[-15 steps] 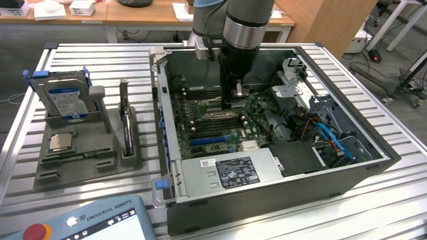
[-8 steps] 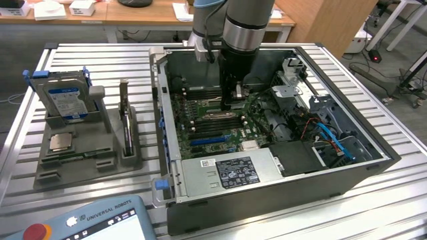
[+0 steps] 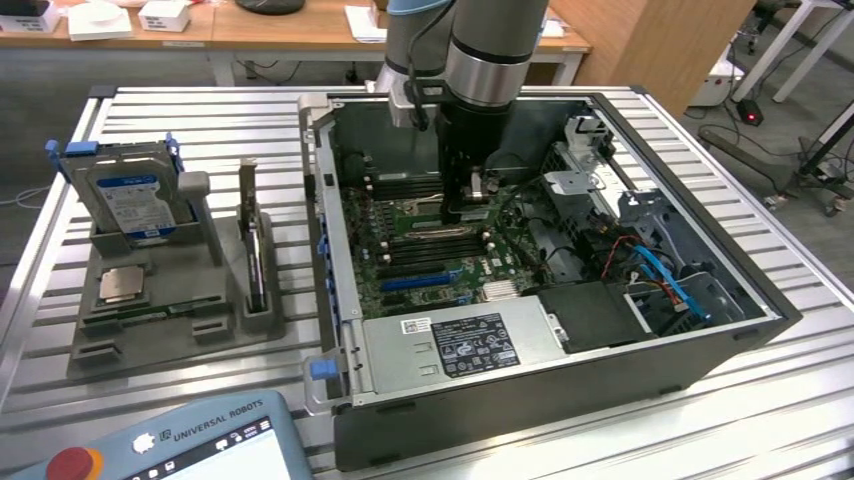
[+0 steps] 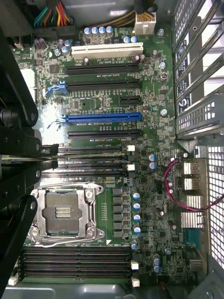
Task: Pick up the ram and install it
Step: 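Insert the ram into the slot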
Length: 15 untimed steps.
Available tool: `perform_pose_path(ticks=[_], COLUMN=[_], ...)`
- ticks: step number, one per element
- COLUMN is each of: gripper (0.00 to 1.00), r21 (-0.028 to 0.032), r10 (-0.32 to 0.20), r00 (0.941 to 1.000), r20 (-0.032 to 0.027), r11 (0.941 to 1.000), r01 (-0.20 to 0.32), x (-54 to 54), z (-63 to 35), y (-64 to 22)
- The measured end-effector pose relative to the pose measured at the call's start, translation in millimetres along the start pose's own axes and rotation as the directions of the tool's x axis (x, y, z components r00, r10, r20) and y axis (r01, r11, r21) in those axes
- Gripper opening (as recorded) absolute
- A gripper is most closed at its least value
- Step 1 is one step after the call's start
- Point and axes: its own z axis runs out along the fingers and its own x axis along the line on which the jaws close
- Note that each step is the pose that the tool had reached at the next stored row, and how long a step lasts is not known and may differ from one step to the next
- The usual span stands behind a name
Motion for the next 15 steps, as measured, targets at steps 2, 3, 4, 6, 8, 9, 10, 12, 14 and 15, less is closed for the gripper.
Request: perform_pose_path(ticks=[2,3,4,6,8,9,10,12,14,15], gripper=[0.13,0.13,0.13,0.13,0.13,0.13,0.13,0.13,0.13,0.13], r21=[-0.0001,-0.0001,-0.0001,0.0,0.0,0.0001,0.0001,0.0001,0.0,0.0001], r10=[0.0,0.0,0.0,0.0,0.0,0.0,0.0,0.0,0.0,0.0], r00=[1.0,1.0,1.0,1.0,1.0,1.0,1.0,1.0,1.0,1.0], r20=[-0.0003,-0.0004,-0.0004,-0.0002,-0.0002,-0.0001,0.0,-0.0004,-0.0006,-0.0006], r11=[1.0,1.0,1.0,1.0,1.0,1.0,1.0,1.0,1.0,1.0], r01=[0.0,0.0,0.0,0.0,0.0,0.0,0.0,0.0,0.0,0.0], x=[0.0,0.0,0.0,0.0,0.0,-0.1,-0.1,-0.1,-0.1,-0.1], z=[0.1,0.1,0.1,0.2,0.2,0.4,0.8,1.6,2.7,3.2], y=[0.0,0.0,0.0,0.0,0.0,0.0,0.0,0.0,0.0,0.0])
